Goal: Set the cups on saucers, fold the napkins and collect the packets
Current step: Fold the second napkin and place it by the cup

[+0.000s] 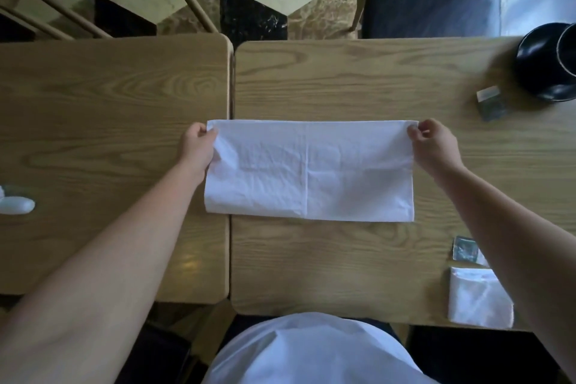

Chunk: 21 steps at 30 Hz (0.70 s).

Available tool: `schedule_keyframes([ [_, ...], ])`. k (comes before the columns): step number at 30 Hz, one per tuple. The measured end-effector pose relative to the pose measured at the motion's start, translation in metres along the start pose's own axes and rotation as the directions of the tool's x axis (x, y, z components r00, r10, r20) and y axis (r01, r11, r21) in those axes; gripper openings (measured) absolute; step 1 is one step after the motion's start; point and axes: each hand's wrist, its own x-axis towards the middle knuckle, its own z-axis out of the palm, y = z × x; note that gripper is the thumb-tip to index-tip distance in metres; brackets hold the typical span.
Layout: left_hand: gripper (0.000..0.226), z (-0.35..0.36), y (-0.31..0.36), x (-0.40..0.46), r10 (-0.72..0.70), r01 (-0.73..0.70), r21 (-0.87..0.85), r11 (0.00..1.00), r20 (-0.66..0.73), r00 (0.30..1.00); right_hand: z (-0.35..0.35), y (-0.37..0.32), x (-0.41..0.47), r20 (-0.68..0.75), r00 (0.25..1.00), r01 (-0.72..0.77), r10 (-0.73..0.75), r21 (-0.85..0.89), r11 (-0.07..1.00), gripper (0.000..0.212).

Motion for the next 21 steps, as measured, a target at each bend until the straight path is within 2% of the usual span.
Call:
schedule_keyframes([
  [4,0.027,0.0,0.001,0.007,0.006,-0.007,0.061,0.998,0.007,1.0,0.003,-0.002,0.007,0.011,1.0,-0.015,0.015,-0.027,1.0,0.022],
  [7,0.017,0.002,0.004,0.009,0.02,-0.02,0.064,0.998,0.005,1.0,0.004,-0.003,0.008,0.02,0.999,-0.041,0.042,-0.04,0.998,0.026],
  [10,0.016,0.003,0.008,0.004,0.055,-0.043,0.122,0.992,-0.097,0.994,0.001,-0.007,0.003,0.031,0.998,-0.051,0.053,-0.061,0.997,0.03],
  [12,0.01,0.002,0.012,-0.003,0.191,-0.131,0.285,0.95,-0.194,0.962,-0.002,-0.01,-0.003,-0.001,1.0,-0.026,0.026,-0.119,0.993,0.03],
  [14,0.017,0.003,0.013,-0.017,0.412,-0.28,0.476,0.834,-0.2,0.889,-0.002,-0.013,-0.019,-0.084,0.996,0.013,-0.027,-0.158,0.987,0.034],
  [16,0.013,0.014,0.011,-0.042,0.601,-0.494,0.506,0.707,-0.063,0.797,0.007,-0.021,-0.045,-0.114,0.984,0.118,-0.137,-0.159,0.98,0.037],
  [17,0.009,0.024,0.009,-0.059,0.645,-0.592,0.472,0.654,0.061,0.761,0.018,-0.028,-0.061,-0.07,0.978,0.182,-0.194,-0.158,0.971,0.033],
  [19,0.013,0.045,0.0,-0.097,0.617,-0.715,0.405,0.569,0.365,0.697,0.047,-0.044,-0.095,0.131,0.955,0.285,-0.268,-0.144,0.948,0.021],
  [21,0.007,0.063,-0.015,-0.124,0.521,-0.756,0.353,0.551,0.563,0.642,0.08,-0.06,-0.127,0.349,0.887,0.361,-0.303,-0.115,0.925,0.021],
])
